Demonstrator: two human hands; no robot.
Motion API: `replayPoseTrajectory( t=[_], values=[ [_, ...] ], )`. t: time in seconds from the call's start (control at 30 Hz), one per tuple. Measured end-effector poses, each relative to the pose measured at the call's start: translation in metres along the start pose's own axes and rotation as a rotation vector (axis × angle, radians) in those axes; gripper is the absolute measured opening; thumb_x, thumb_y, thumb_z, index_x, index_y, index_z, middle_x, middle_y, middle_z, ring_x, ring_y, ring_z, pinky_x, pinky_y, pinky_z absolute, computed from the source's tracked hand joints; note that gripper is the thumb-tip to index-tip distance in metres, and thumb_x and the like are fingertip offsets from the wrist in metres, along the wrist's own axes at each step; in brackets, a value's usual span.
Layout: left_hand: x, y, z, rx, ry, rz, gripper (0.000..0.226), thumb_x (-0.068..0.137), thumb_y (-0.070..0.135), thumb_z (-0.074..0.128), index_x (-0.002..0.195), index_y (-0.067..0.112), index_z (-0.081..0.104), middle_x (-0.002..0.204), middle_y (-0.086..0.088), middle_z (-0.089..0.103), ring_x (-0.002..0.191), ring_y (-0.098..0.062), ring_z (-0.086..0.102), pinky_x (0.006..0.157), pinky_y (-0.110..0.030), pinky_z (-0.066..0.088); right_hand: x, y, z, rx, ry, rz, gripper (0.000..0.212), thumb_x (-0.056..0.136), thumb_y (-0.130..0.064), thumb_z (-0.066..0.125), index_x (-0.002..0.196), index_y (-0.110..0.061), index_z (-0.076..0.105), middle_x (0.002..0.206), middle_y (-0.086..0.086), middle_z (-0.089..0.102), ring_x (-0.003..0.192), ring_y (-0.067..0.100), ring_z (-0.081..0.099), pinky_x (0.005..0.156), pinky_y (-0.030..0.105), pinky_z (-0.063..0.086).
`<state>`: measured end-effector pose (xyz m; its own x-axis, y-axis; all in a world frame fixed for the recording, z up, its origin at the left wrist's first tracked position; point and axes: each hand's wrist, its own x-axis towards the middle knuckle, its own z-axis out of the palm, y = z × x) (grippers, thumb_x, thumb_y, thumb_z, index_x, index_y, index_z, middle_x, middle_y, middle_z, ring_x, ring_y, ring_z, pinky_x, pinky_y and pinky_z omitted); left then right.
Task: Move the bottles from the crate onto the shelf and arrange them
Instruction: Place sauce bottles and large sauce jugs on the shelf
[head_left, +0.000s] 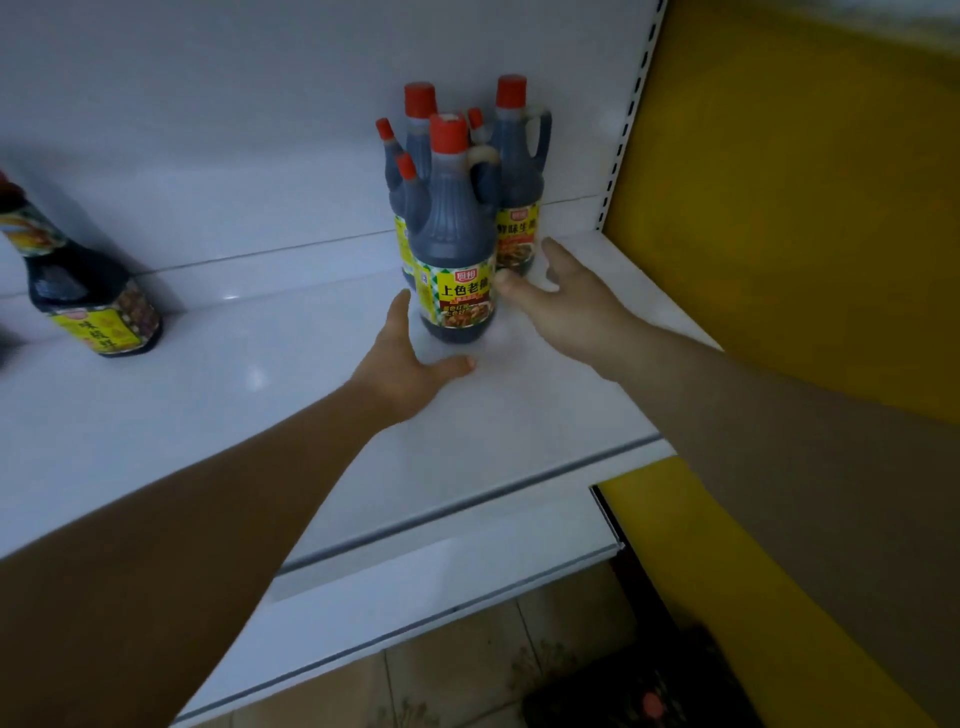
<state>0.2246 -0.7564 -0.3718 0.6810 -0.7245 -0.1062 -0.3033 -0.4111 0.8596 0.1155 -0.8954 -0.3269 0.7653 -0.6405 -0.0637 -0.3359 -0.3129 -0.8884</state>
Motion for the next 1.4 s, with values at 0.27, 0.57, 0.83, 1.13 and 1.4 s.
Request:
replayPoseTrajectory(
  t=[0.27,0.57,0.83,1.13,1.4],
  values=[
    [-0.153,0.038,-0.028,0.304,-0.475,0.052,0.079,0.084,0.045,0.064,0.149,0.026,0.022,0.156,0.002,0.021,0.141,-0.015,0.024,0.109,-0.023,0.020,-0.199,-0.032,-0.033,-0.244,0.066,0.341,0.079,0.092,-0.055,0.049,0.154,-0.019,0.014,0.160,0.001,0.018,0.142,0.023,0.028,0.113,0.035,0.029],
    [-0.291,0.056,0.026,0.416,-0.945,0.167,0.075,0.084,0.042,0.065,0.145,0.020,0.029,0.140,0.014,0.030,0.125,-0.002,0.033,0.093,-0.010,0.028,-0.393,-0.010,-0.042,-0.238,0.118,0.597,0.073,0.095,-0.056,0.041,0.153,-0.021,0.015,0.159,0.002,0.019,0.144,0.025,0.021,0.111,0.034,0.025],
    [-0.332,0.021,0.154,0.487,-1.063,0.049,0.081,0.059,0.059,0.064,0.130,0.022,0.049,0.128,0.002,0.053,0.117,-0.016,0.051,0.102,-0.033,0.043,-0.500,0.120,-0.063,-0.053,0.105,0.832,0.079,0.094,-0.059,0.042,0.154,-0.023,0.006,0.162,-0.003,0.008,0.148,0.021,0.013,0.118,0.041,0.022],
    [-0.303,-0.079,0.246,0.519,-0.965,-0.136,0.077,0.086,0.027,0.066,0.148,0.013,0.024,0.152,-0.006,0.030,0.136,-0.022,0.034,0.109,-0.028,0.028,-0.485,0.255,-0.045,-0.028,-0.026,0.915,0.077,0.094,-0.056,0.045,0.154,-0.023,0.011,0.160,-0.002,0.016,0.144,0.022,0.023,0.115,0.038,0.027],
    [-0.257,-0.180,0.306,0.525,-0.912,-0.179,0.077,0.090,0.029,0.062,0.150,0.015,0.017,0.154,-0.008,0.027,0.136,-0.026,0.034,0.106,-0.031,0.031,-0.401,0.352,0.020,-0.033,-0.107,0.900,0.077,0.090,-0.061,0.048,0.152,-0.024,0.020,0.158,0.000,0.024,0.142,0.023,0.029,0.113,0.039,0.031]
  ],
)
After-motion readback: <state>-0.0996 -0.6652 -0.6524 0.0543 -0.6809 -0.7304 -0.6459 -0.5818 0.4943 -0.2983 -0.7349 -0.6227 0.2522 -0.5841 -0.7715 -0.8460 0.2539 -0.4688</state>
